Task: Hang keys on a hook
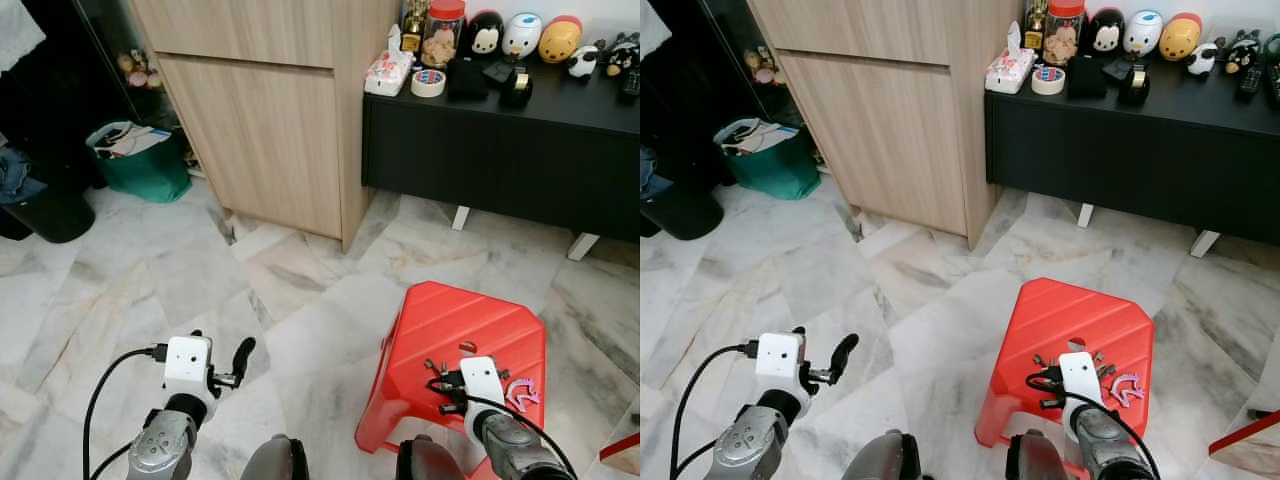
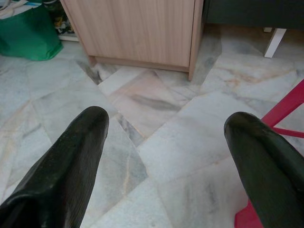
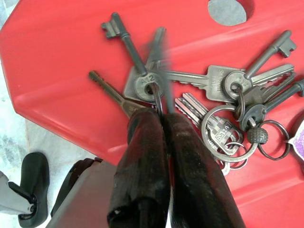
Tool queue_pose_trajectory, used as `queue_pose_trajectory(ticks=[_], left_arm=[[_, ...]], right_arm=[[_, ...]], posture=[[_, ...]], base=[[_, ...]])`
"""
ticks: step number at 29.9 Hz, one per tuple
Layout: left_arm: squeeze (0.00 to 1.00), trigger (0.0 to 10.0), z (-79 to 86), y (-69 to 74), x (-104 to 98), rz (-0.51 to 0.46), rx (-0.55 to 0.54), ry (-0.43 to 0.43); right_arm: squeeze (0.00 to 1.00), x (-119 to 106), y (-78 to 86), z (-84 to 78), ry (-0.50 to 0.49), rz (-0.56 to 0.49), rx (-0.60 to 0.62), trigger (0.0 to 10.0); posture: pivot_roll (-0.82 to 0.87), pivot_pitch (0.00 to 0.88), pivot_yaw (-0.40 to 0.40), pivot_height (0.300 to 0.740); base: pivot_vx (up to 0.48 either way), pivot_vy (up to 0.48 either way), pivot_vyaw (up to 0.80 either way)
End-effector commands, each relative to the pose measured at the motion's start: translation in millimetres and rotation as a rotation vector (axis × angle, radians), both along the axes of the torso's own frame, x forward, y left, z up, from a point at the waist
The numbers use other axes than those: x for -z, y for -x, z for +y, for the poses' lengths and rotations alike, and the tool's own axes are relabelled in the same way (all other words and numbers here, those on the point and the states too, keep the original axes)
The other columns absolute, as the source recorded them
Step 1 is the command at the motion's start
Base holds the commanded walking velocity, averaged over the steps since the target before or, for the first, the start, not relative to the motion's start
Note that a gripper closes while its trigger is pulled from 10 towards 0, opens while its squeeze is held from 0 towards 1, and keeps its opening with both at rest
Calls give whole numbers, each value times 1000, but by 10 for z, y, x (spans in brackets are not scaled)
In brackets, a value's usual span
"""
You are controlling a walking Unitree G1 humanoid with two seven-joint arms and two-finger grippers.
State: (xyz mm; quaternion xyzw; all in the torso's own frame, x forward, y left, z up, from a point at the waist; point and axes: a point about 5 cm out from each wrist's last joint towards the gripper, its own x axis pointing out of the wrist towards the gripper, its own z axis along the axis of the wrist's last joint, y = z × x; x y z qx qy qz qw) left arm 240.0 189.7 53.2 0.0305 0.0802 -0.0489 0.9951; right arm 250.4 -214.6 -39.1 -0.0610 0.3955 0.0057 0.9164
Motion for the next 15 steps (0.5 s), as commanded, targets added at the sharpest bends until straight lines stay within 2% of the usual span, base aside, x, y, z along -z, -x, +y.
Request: queue_pose_trajectory(ticks=[1, 8, 15], left_arm=[[0, 10000, 46, 23, 3, 14, -5, -19], [0, 10000, 44, 17, 12, 18, -5, -20], [0, 10000, 22, 2, 31, 22, -4, -20]], right_arm=[[0, 25, 24, 22, -13, 12, 8, 0], [0, -1, -16, 71, -39, -22, -8, 0], [0, -187, -238, 352, -160, -216, -74, 0]], posture=[[98, 126, 90, 647], [94, 122, 89, 647], [90, 113, 84, 647]], base=[[0, 0, 0], [0, 0, 0], [0, 0, 0]])
